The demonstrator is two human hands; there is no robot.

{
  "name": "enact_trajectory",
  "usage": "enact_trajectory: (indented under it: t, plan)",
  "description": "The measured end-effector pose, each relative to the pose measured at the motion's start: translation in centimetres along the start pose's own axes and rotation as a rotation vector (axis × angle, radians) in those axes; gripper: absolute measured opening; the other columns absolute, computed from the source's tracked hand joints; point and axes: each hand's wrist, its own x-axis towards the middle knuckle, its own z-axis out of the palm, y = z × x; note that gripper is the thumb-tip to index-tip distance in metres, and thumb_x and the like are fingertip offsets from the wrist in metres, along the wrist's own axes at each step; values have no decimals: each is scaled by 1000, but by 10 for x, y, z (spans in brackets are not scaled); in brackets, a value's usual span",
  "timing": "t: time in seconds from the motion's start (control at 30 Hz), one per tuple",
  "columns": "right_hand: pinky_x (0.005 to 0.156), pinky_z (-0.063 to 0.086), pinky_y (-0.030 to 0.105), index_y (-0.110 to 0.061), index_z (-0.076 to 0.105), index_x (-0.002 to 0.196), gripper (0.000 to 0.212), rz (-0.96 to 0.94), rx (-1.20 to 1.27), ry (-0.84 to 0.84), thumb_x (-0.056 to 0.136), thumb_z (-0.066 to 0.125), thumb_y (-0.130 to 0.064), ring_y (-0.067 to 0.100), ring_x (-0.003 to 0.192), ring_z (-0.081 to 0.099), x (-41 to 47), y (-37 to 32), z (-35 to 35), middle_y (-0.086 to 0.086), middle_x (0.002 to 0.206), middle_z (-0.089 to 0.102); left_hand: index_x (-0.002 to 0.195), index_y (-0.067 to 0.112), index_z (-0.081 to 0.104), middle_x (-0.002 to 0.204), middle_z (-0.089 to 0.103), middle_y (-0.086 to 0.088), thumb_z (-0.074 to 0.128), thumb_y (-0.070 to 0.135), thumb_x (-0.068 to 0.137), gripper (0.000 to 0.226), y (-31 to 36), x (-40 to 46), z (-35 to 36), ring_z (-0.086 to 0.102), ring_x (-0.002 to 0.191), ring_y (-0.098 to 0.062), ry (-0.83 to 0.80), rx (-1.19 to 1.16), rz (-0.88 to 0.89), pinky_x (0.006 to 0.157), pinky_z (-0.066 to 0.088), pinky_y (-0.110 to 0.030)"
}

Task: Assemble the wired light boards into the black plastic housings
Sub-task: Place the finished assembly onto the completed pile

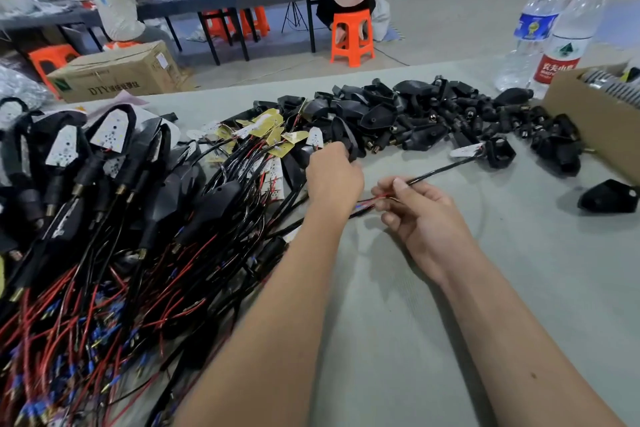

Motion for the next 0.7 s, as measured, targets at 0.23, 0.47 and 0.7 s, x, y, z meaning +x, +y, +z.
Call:
enact_trajectory:
  t: [0.23, 0.47, 0.7]
  plan:
    - [61, 58, 21, -1, 66, 97, 23, -33, 22, -1, 107, 51, -15, 19, 71, 73, 1, 10, 8, 17, 88, 76, 99, 24, 49, 76, 72, -2, 75, 4, 81, 38, -34, -71, -35, 73, 72, -20, 191, -451, -104, 71, 57, -36]
    - [65, 58, 19, 1, 70, 93, 8, -98, -62, 47, 92, 66, 8, 20, 73, 75, 0, 16, 10, 12, 76, 74, 104, 22, 54, 76, 65, 10, 89, 20, 77, 44, -42, -95, -28, 66, 69, -11, 204, -347, -80, 70, 53, -25]
    - [67, 60, 24, 3, 71, 95, 7, -219, -150, 192, 89, 73, 7, 29, 75, 77, 6, 23, 13, 16, 75, 75, 94, 17, 61, 73, 63, 13, 90, 21, 77, 34, -43, -85, -21, 64, 64, -7, 225, -278, 26, 70, 55, -29]
